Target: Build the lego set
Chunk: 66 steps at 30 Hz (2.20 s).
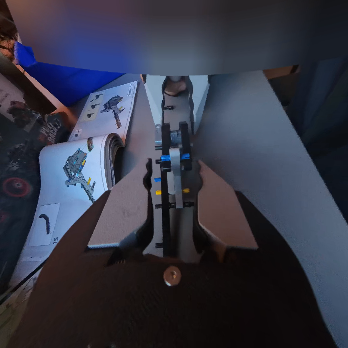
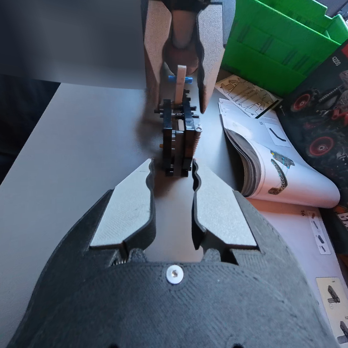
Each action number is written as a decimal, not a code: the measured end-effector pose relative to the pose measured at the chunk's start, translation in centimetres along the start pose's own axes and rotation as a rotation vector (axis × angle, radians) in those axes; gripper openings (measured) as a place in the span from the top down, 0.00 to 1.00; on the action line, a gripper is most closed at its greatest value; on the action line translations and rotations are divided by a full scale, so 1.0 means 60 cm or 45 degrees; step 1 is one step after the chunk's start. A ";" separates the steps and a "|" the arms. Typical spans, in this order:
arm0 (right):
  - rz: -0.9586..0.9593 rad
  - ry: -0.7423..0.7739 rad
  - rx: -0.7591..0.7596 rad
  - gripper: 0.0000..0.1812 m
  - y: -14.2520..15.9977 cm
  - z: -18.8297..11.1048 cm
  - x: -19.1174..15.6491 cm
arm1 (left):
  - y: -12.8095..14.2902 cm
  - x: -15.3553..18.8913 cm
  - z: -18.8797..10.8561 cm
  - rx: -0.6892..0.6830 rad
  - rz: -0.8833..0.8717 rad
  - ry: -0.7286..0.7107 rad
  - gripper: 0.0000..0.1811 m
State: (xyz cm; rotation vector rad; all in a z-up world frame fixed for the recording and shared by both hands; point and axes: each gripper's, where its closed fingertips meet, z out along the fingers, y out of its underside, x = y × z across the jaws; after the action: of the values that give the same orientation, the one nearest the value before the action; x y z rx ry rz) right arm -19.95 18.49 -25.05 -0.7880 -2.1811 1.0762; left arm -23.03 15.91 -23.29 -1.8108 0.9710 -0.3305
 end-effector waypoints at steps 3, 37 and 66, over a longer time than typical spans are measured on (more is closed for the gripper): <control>0.007 0.001 -0.038 0.80 0.009 0.003 0.001 | 0.005 0.007 0.005 -0.023 0.004 0.032 0.77; -0.061 0.015 -0.029 0.86 0.009 0.000 -0.003 | 0.014 0.012 0.011 -0.055 -0.015 0.083 0.80; 0.086 0.000 0.051 0.87 -0.010 0.000 0.005 | 0.017 0.008 0.009 -0.069 -0.139 0.087 0.80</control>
State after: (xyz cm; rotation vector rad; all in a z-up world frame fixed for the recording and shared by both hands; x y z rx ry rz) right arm -20.30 18.40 -24.52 -0.8491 -2.1400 1.1492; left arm -22.85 15.71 -24.50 -1.9169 0.9375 -0.4399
